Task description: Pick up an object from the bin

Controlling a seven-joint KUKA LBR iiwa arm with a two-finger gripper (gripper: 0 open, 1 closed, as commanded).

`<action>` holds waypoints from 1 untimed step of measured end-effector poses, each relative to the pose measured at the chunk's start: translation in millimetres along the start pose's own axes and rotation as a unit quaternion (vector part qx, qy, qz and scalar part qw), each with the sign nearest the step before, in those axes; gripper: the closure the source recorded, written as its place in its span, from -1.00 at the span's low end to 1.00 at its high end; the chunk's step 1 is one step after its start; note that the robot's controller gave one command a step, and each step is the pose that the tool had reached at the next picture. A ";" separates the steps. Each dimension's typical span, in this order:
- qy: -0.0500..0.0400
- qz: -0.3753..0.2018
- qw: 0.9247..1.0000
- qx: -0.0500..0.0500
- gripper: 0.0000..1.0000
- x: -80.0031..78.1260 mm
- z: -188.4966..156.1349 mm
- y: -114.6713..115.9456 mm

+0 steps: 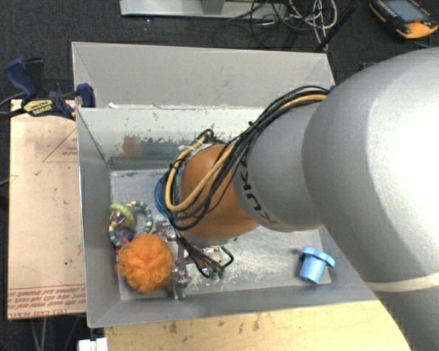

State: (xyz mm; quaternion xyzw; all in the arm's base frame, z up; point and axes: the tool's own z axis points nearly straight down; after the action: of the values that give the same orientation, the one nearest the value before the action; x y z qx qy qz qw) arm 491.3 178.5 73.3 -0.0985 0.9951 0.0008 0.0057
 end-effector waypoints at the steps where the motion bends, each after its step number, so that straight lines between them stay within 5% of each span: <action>1: 0.004 -0.127 0.992 0.001 -1.00 -19.6 -4.1 47.4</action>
Offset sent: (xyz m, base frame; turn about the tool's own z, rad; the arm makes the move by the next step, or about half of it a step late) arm -0.0069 0.0582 -0.0024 -0.1167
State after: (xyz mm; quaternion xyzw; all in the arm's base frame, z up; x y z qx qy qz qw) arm 501.1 228.8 77.6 -0.2241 0.9746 -0.0012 0.0017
